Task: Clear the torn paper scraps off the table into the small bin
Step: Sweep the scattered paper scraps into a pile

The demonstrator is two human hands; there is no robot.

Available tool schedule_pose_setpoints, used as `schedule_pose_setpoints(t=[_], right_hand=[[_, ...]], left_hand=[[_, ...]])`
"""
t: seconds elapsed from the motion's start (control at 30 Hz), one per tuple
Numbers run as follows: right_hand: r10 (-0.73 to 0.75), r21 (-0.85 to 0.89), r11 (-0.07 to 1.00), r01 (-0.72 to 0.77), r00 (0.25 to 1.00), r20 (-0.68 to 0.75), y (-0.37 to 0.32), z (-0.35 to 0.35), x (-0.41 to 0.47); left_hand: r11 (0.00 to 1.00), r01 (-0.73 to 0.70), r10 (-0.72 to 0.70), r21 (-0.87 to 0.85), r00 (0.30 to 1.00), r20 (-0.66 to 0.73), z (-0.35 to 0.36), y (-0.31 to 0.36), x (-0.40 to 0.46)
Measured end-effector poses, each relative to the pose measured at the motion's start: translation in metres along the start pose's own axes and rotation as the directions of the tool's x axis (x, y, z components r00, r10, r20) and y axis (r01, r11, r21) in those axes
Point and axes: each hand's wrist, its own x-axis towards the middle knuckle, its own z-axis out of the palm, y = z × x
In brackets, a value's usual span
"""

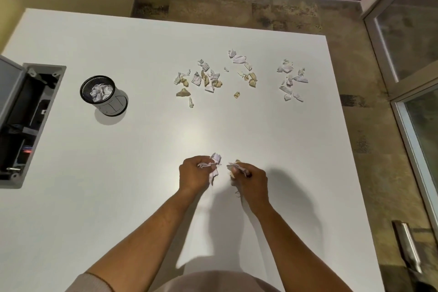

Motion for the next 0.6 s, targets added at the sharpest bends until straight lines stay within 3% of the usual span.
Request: schedule_pose_setpoints(t=[0.23,0.6], right_hand=[[0.071,0.316,0.945,-0.085,0.996,0.055,-0.029,0.023,0.000],[0.008,0.549,0.827,-0.120,0.979,0.202,-0.081,0.135,-0.006]], left_hand=[[0.911,0.097,-0.103,-0.401,0.995,0.009,-0.051,0.031,-0.008],[0.850,0.056,-0.112,-0.524,0.991,-0.077,-0.164,0.041,0.030]])
